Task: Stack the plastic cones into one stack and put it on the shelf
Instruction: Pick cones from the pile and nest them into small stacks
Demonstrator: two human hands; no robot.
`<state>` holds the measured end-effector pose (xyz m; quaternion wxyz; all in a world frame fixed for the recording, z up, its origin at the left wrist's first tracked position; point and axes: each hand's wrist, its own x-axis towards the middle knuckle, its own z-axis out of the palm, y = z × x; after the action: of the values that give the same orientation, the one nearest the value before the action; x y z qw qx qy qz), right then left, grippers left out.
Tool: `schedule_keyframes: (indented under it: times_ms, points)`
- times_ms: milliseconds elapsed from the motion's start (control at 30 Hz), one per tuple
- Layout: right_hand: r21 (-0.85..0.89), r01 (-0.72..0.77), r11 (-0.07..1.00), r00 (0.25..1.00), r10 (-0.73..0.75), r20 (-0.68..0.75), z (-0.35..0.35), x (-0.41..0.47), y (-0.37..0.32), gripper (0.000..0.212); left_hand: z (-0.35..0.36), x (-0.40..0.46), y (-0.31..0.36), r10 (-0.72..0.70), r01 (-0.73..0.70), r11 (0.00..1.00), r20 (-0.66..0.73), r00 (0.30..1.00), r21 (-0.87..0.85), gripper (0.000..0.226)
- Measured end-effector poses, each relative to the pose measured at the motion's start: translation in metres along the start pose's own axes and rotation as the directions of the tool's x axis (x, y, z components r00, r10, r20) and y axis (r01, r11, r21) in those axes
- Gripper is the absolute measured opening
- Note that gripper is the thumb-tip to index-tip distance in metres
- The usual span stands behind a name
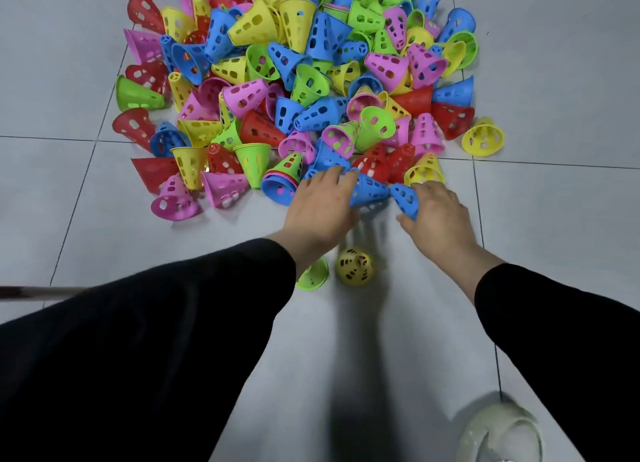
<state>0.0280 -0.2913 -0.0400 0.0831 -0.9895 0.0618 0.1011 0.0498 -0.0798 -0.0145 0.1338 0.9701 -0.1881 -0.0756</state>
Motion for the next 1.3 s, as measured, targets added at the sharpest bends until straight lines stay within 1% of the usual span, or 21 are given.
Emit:
schedule_keyframes:
  times_ms: [33,100,167,267,333,433,500,567,633,667,733,800,867,967,1033,1067,1133,1200,1300]
  points:
    - [0.008,-0.024,1.0,0.999,0.024,0.041,0.002,0.002,0.001,0.066,0.002,0.009,0.001,0.032,-0.035,0.996,0.039,0.999,0.077,0.067]
    - [0.051,-0.065,0.997,0.993,0.06,0.104,0.006,0.006,0.002,0.067,0.007,0.025,0.005,0.07,-0.09,0.98,0.115,0.991,0.178,0.07]
    - [0.078,-0.073,0.994,0.988,0.061,0.142,0.008,0.008,0.001,0.067,0.012,0.036,0.008,0.071,-0.108,0.966,0.162,0.984,0.233,0.07]
    - [0.067,-0.089,0.994,0.981,0.076,0.18,0.01,0.009,0.0,0.066,0.021,0.045,0.014,0.087,-0.168,0.934,0.256,0.963,0.315,0.066]
    - [0.052,-0.117,0.992,0.975,0.105,0.197,0.01,0.011,-0.002,0.064,0.024,0.051,0.016,0.088,-0.201,0.9,0.288,0.953,0.387,0.063]
    - [0.06,-0.163,0.985,0.962,0.145,0.232,0.009,0.014,-0.004,0.06,0.023,0.056,0.019,0.094,-0.22,0.867,0.287,0.953,0.447,0.056]
    - [0.108,-0.2,0.974,0.955,0.169,0.245,0.01,0.014,-0.004,0.057,0.024,0.058,0.021,0.098,-0.239,0.85,0.304,0.948,0.47,0.052]
    - [0.177,-0.241,0.954,0.948,0.193,0.252,0.01,0.014,-0.003,0.054,0.025,0.057,0.02,0.066,-0.221,0.854,0.324,0.944,0.47,0.045]
    - [0.24,-0.254,0.937,0.95,0.196,0.242,0.009,0.014,-0.001,0.057,0.024,0.057,0.021,0.024,-0.186,0.877,0.346,0.938,0.443,0.038]
    - [0.272,-0.254,0.928,0.953,0.191,0.235,0.007,0.013,0.0,0.06,0.022,0.057,0.021,0.008,-0.166,0.89,0.35,0.937,0.424,0.035]
    - [0.354,-0.246,0.902,0.961,0.178,0.213,0.002,0.013,-0.001,0.062,0.016,0.056,0.02,-0.016,-0.099,0.93,0.31,0.951,0.353,0.035]
    - [0.452,-0.235,0.86,0.969,0.169,0.182,-0.006,0.012,-0.005,0.06,0.005,0.052,0.015,-0.043,-0.007,0.976,0.224,0.974,0.217,0.044]
    - [0.553,-0.21,0.806,0.977,0.154,0.146,-0.016,0.009,-0.013,0.055,-0.007,0.045,0.01,-0.062,0.057,0.997,0.099,0.993,0.052,0.052]
    - [0.692,-0.161,0.704,0.987,0.136,0.09,-0.03,-0.003,-0.028,0.054,-0.027,0.027,0.007,-0.098,0.079,0.975,-0.078,0.992,-0.209,0.053]
    - [0.735,-0.114,0.669,0.993,0.103,0.06,-0.037,-0.016,-0.038,0.051,-0.04,0.009,0.002,-0.178,0.112,0.929,-0.16,0.971,-0.352,0.051]
    - [0.741,-0.081,0.666,0.996,0.071,0.045,-0.038,-0.024,-0.041,0.05,-0.044,-0.001,-0.002,-0.228,0.143,0.902,-0.167,0.959,-0.408,0.052]
    - [0.744,-0.03,0.667,0.999,0.009,0.033,-0.036,-0.041,-0.046,0.049,-0.046,-0.027,-0.013,-0.3,0.191,0.826,-0.126,0.946,-0.53,0.052]
    - [0.734,0.003,0.679,0.999,-0.039,0.032,-0.03,-0.059,-0.049,0.048,-0.041,-0.057,-0.024,-0.297,0.2,0.774,-0.065,0.953,-0.601,0.055]
    - [0.699,0.035,0.714,0.994,-0.096,0.049,-0.017,-0.083,-0.053,0.05,-0.026,-0.098,-0.035,-0.277,0.226,0.765,0.009,0.961,-0.603,0.06]
